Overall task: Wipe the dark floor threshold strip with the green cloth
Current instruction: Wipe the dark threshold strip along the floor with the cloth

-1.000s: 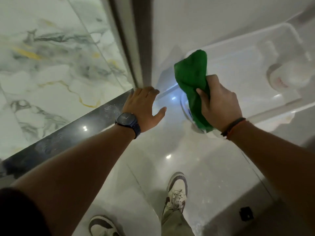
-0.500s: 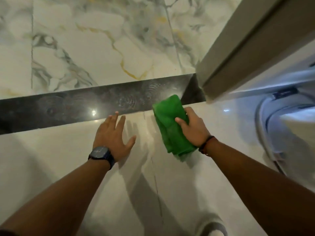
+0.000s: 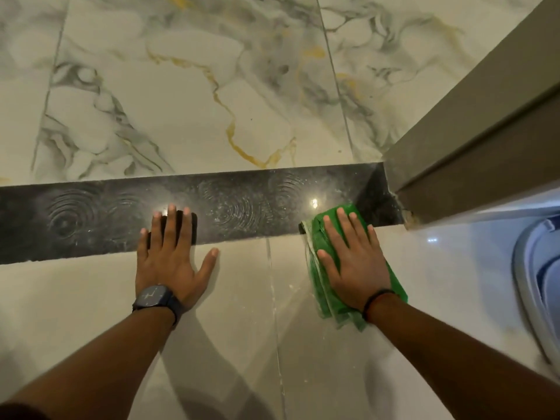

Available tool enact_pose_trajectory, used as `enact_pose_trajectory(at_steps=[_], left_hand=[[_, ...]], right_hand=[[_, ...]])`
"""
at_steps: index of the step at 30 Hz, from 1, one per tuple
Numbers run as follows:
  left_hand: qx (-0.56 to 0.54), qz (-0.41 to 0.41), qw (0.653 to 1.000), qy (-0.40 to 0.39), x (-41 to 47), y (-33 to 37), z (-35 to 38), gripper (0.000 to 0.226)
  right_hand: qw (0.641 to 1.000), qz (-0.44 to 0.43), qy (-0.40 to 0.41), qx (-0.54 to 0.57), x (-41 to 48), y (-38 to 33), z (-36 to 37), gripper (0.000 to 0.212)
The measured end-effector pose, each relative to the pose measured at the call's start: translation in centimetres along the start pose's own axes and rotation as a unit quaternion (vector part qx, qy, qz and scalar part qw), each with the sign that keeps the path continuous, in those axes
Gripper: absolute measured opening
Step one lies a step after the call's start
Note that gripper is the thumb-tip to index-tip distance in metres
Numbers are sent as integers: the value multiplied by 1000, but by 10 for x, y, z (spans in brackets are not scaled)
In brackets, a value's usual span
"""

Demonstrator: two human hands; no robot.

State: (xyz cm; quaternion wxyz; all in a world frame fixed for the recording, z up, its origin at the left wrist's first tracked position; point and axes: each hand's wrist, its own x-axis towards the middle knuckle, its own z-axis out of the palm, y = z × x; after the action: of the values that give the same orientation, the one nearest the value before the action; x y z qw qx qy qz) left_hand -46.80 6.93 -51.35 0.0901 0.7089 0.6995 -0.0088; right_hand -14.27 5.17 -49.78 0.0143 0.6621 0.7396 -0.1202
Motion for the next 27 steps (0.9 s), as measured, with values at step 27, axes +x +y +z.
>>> enact_pose_trajectory(at_steps=[27], left_hand=[[9, 1, 1000, -16, 3, -1, 1, 81]], right_hand=[[994, -103, -2, -21, 41, -8, 0, 62]])
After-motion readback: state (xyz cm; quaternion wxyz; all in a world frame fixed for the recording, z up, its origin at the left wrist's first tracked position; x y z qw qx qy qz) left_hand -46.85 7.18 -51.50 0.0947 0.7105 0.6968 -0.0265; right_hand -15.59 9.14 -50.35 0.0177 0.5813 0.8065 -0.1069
